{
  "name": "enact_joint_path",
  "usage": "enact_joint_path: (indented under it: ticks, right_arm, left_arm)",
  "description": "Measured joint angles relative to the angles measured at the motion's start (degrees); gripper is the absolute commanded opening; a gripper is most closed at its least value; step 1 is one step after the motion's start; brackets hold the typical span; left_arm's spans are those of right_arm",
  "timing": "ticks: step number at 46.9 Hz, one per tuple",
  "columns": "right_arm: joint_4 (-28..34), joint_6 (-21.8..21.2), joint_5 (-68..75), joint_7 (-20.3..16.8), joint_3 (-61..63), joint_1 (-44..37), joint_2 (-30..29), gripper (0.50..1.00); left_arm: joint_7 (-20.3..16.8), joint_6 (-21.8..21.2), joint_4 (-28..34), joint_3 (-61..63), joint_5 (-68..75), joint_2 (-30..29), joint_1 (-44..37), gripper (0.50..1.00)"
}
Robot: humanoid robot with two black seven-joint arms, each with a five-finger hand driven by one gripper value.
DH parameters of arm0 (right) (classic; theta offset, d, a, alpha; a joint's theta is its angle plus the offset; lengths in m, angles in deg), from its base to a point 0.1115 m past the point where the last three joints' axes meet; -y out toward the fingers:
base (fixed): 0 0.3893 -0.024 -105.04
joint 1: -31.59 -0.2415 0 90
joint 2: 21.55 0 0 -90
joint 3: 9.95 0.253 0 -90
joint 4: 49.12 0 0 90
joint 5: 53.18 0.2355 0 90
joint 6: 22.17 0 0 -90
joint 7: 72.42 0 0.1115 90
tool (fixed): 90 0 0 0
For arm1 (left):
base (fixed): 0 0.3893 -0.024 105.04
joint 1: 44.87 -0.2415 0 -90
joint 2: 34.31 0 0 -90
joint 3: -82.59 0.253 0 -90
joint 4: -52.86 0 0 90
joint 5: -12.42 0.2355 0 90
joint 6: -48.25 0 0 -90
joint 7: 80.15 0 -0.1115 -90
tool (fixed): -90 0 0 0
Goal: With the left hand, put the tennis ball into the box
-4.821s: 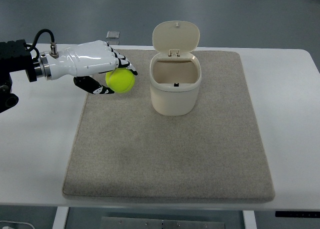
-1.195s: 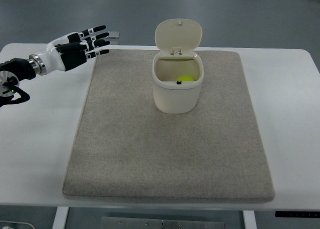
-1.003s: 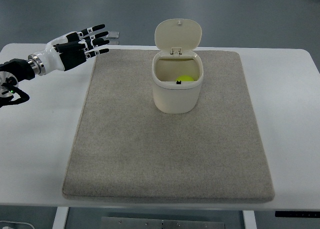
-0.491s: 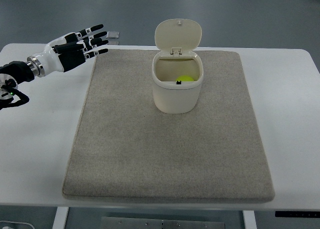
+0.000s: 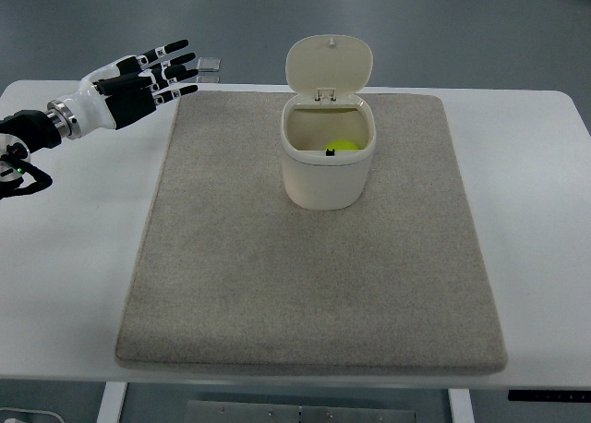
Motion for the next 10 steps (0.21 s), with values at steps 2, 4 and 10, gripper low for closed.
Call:
enact_joint_path:
  ticks: [2, 4, 10]
  right_arm:
    - [0.01, 0.00, 0.05, 0.00, 0.03, 0.00, 0.00, 0.938]
    - [0.03, 0.00, 0.14, 0.00, 0.10, 0.00, 0.00, 0.938]
    - [0.02, 0.02, 0.14, 0.00, 0.16, 0.00, 0.00, 0.938]
  left_arm:
    - [0.00, 0.00, 0.00, 0.00, 0.00, 0.00, 0.00, 1.000]
    - [0.00, 0.00, 0.00, 0.00, 0.00, 0.00, 0.00, 1.000]
    - [0.00, 0.00, 0.00, -0.09, 0.00, -0.08, -0.01, 1.000]
